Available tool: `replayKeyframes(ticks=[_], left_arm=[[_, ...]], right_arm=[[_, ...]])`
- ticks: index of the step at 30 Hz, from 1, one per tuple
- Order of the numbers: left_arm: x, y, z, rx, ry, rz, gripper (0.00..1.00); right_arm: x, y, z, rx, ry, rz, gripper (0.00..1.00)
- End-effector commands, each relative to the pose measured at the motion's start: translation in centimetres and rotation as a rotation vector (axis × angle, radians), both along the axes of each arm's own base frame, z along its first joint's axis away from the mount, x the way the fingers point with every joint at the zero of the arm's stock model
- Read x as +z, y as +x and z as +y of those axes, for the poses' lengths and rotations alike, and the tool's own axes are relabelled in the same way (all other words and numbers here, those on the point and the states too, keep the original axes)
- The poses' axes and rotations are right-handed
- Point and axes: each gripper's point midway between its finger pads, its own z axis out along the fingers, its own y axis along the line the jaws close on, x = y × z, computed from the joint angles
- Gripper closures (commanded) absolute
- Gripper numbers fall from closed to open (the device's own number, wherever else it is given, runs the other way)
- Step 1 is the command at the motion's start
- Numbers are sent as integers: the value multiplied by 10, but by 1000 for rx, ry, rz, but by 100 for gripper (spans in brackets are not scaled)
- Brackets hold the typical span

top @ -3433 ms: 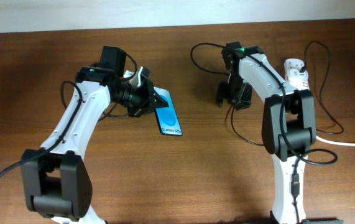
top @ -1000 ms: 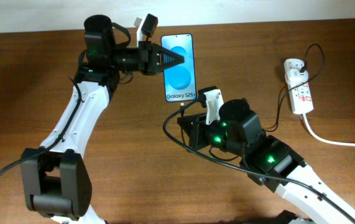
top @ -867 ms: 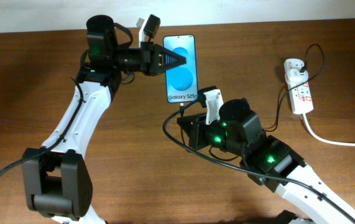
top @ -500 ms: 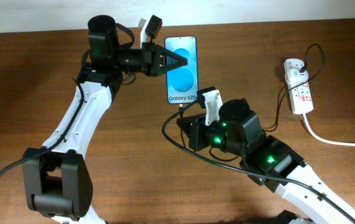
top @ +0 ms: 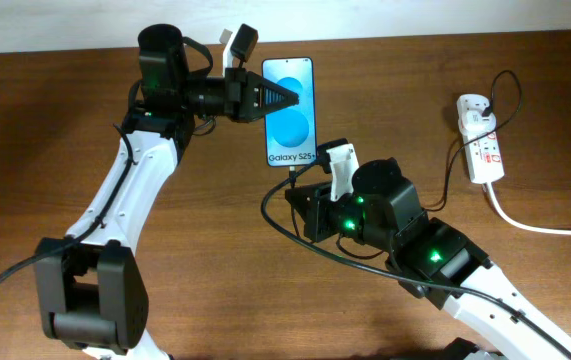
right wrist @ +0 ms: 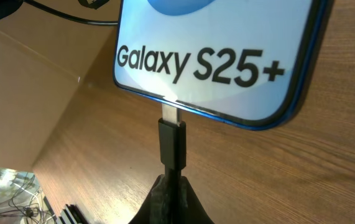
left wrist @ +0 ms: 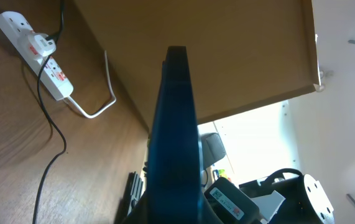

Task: Plug charger to phone and switch on socket
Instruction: 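Insert the USB-C plug into the phone's bottom port with the right gripper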

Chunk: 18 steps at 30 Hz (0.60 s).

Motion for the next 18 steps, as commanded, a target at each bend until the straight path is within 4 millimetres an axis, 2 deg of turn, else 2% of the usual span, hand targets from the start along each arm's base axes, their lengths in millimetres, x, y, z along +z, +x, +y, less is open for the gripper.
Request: replayKeyframes(ticks=[1, 7, 11, 13, 16, 18], left_arm=[[6, -6, 1, -45, -14, -28, 100], [6, -9, 2, -64, -19, -28, 100], [7, -15, 1, -100, -28, -41, 100], [8, -18, -1, -115, -30, -41, 100], [8, -19, -2, -118, -30, -41, 100], [8, -19, -2, -117, -31, -50, 100]], right_arm=[[21, 8, 1, -22, 15, -62, 96], [34, 14, 4, -26, 49, -109, 96], [35, 24, -5, -99, 22, -138, 96], [42, 29, -5, -104, 25, -184, 95], [50, 30, -4, -106, 40, -206, 90], [47, 30, -5, -105, 32, -196, 79]])
